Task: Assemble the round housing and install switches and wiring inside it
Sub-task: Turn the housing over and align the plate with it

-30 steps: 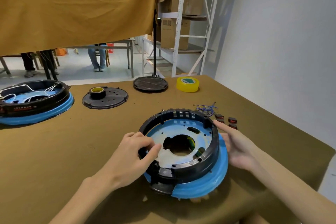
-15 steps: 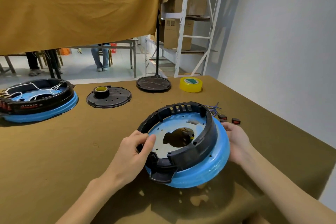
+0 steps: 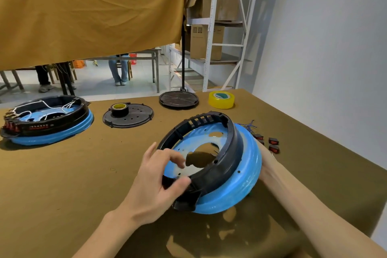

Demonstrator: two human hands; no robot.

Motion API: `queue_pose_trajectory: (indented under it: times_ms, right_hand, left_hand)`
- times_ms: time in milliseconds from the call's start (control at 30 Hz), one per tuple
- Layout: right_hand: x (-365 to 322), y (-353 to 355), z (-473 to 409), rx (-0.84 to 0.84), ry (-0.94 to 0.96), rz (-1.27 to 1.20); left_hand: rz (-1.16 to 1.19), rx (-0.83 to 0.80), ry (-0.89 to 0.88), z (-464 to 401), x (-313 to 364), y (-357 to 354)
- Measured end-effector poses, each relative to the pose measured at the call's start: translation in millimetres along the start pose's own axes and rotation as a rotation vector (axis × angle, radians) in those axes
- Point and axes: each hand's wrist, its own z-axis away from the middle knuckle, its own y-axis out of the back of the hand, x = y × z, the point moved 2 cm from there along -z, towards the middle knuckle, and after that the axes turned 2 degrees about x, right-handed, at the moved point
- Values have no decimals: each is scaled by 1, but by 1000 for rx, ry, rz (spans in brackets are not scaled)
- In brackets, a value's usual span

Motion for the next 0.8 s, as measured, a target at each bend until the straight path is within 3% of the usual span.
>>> queue_pose_trajectory:
  times_ms: [100, 267, 400, 567, 800]
  right_hand:
    - [-3, -9, 5, 15, -40, 28]
    - [-13, -31, 6, 73, -48, 99]
    - [-22, -49, 1, 82, -23, 103]
    - [-15, -57, -10, -33, 144, 148]
    - [-10, -70, -15, 27, 435, 279]
  left_hand:
    - [-119, -27, -184, 0, 14, -4]
    - [-379, 107, -406, -5, 36, -7]
    - [-413, 131, -326, -2, 36, -7]
    - [-303, 233, -209, -13, 28, 7]
    - [-257, 313, -183, -17, 22, 10]
